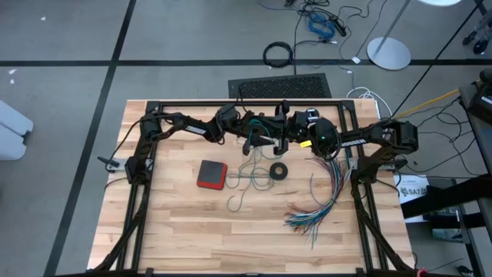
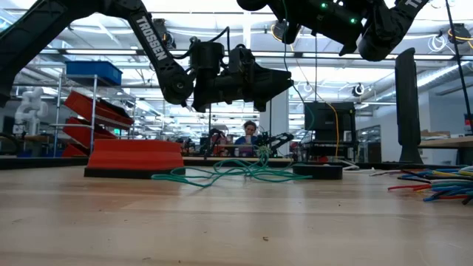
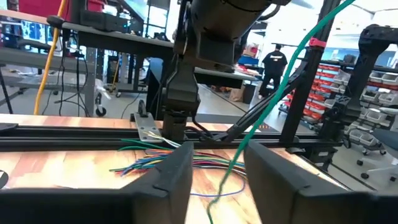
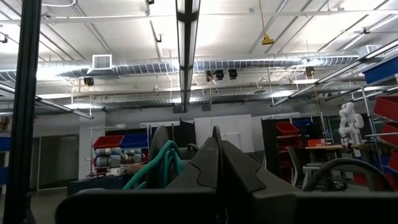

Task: Coiling cords
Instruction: Coil the green wire cable on the spool

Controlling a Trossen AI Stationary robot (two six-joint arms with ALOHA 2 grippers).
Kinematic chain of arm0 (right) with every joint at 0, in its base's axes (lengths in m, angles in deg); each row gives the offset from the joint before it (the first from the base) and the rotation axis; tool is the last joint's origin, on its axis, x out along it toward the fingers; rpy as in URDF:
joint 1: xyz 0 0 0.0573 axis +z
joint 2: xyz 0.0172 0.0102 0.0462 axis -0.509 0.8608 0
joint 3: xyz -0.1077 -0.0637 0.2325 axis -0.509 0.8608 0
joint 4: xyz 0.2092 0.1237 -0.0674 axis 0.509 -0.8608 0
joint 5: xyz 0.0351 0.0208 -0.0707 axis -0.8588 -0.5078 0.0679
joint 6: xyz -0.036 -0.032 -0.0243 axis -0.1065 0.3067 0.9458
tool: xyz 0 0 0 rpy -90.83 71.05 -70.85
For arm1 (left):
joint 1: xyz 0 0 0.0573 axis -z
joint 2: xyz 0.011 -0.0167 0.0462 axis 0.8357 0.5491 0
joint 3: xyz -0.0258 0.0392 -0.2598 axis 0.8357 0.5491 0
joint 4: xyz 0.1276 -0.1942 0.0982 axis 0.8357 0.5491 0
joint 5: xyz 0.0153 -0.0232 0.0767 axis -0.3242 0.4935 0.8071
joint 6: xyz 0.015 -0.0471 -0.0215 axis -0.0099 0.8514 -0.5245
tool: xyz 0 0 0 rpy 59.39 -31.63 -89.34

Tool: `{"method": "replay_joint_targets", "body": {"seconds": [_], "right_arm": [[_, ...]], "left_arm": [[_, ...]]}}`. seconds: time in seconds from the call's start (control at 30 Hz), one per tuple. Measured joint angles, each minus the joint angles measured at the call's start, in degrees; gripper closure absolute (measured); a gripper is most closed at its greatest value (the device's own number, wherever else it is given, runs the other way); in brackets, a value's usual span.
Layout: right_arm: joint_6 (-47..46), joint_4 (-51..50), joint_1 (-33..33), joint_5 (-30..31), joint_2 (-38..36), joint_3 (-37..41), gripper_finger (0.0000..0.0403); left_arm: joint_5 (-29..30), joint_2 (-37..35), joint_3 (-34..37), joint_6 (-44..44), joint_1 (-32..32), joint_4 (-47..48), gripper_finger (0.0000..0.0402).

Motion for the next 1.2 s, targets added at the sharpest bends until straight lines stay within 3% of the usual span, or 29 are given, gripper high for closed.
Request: {"method": "replay_joint_targets", "body": {"seconds": [0.23, 0.5, 0.77, 0.9, 1.0, 1.2], "right_arm": [[-0.1, -0.2, 0.0, 0.0, 0.0, 0.0, 0.0403], [-0.2, -1.2, 0.0, -0.1, 0.0, 0.0, 0.0403], [-0.1, -1.9, 0.0, 0.0, 0.0, 0.0, 0.0403], [-0.1, -3.1, 0.0, 0.0, 0.0, 0.0, 0.0403], [0.4, -3.1, 0.0, 0.1, 0.0, 0.0, 0.0403], [0.8, -2.9, -0.1, 0.2, 0.0, 0.0, 0.0403]], "left_arm": [[0.6, 0.0, 0.0, 0.5, -1.8, 0.0, 0.0389], [0.3, -0.4, 0.0, 5.0, -4.9, 0.0, 0.0399], [-1.0, -0.5, 0.5, 6.1, -6.4, 0.0, 0.0400], [-11.7, -0.5, 0.4, 6.4, -7.1, -0.5, 0.0390], [-15.4, -0.5, 0.9, 7.6, -7.1, -0.4, 0.0354], [-13.0, -0.5, 1.4, 5.6, -6.0, -0.1, 0.0264]]}}
